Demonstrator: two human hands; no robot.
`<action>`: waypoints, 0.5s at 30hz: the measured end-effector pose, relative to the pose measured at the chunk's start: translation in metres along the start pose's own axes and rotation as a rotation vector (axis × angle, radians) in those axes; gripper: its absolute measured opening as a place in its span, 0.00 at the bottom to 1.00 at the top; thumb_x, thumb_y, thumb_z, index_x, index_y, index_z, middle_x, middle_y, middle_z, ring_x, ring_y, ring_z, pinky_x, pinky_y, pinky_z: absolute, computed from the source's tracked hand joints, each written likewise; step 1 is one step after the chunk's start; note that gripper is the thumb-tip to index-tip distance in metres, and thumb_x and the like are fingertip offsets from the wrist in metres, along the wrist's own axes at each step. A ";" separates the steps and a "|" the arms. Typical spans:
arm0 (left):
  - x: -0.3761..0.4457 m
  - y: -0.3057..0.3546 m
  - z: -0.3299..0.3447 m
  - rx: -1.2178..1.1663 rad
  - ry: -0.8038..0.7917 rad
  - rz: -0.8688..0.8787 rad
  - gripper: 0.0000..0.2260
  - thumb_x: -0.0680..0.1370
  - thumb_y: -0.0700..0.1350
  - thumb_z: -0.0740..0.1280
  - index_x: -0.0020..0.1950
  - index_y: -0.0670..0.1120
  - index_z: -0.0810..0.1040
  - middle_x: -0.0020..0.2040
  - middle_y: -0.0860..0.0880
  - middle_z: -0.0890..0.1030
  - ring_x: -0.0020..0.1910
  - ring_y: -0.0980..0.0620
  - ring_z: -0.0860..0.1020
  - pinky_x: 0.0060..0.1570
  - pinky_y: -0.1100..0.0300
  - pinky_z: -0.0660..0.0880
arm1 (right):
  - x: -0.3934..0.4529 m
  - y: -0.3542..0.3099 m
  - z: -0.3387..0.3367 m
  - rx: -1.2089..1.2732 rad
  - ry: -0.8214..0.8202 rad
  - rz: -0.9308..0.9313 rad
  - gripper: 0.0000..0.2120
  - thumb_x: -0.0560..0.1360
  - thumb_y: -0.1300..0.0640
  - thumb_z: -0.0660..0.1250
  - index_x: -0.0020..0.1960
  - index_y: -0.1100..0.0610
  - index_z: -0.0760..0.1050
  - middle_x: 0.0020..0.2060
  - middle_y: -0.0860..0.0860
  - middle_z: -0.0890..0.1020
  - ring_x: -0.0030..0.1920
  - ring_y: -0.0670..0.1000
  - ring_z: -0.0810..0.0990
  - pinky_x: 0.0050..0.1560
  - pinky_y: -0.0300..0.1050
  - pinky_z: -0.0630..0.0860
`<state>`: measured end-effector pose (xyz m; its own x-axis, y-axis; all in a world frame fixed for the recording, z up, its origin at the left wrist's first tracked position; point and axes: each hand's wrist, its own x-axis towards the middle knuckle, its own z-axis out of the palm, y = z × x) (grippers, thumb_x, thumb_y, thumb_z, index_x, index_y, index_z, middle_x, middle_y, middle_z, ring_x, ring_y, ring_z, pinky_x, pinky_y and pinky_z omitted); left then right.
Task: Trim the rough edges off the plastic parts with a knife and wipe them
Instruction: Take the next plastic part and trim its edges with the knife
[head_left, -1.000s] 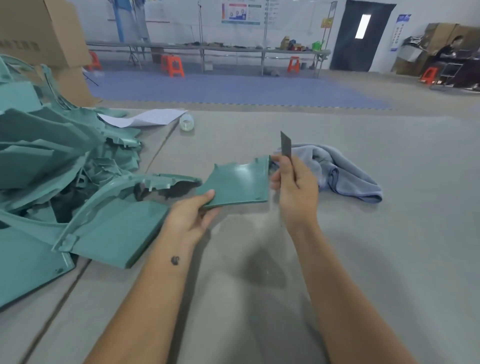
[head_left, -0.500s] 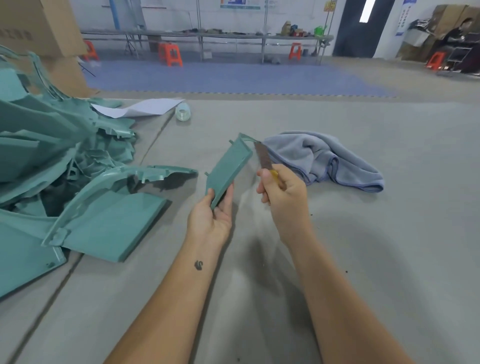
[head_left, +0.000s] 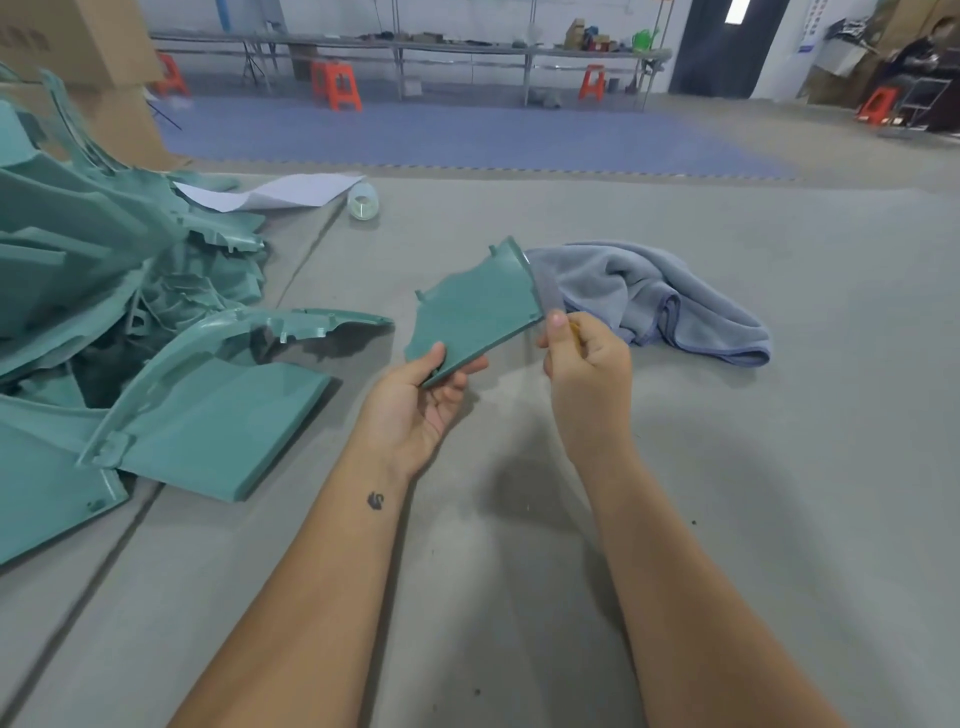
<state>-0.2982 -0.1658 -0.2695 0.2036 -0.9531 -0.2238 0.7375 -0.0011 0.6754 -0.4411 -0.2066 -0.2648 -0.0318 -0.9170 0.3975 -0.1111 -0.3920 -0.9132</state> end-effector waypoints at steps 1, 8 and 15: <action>0.001 -0.001 -0.001 0.014 0.000 0.014 0.07 0.81 0.38 0.60 0.54 0.36 0.75 0.37 0.37 0.83 0.24 0.56 0.76 0.25 0.70 0.74 | 0.001 0.001 -0.001 -0.014 0.011 0.003 0.16 0.79 0.49 0.59 0.34 0.51 0.71 0.25 0.44 0.67 0.29 0.47 0.64 0.34 0.45 0.63; 0.006 -0.008 -0.001 -0.003 -0.002 0.035 0.07 0.82 0.38 0.59 0.55 0.37 0.74 0.37 0.36 0.83 0.25 0.55 0.77 0.26 0.69 0.75 | 0.000 0.007 -0.004 -0.087 0.056 0.018 0.18 0.81 0.52 0.59 0.33 0.54 0.69 0.26 0.46 0.69 0.30 0.49 0.65 0.35 0.47 0.65; 0.007 -0.013 0.004 -0.039 0.006 0.032 0.10 0.83 0.42 0.56 0.53 0.38 0.75 0.36 0.38 0.83 0.25 0.55 0.76 0.28 0.68 0.75 | -0.006 0.009 0.006 -0.206 0.013 -0.014 0.19 0.82 0.54 0.60 0.36 0.65 0.70 0.27 0.51 0.70 0.31 0.51 0.67 0.35 0.50 0.65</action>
<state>-0.3088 -0.1740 -0.2773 0.2312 -0.9506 -0.2071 0.7551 0.0410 0.6543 -0.4362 -0.2048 -0.2761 -0.0418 -0.9101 0.4122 -0.3127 -0.3799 -0.8706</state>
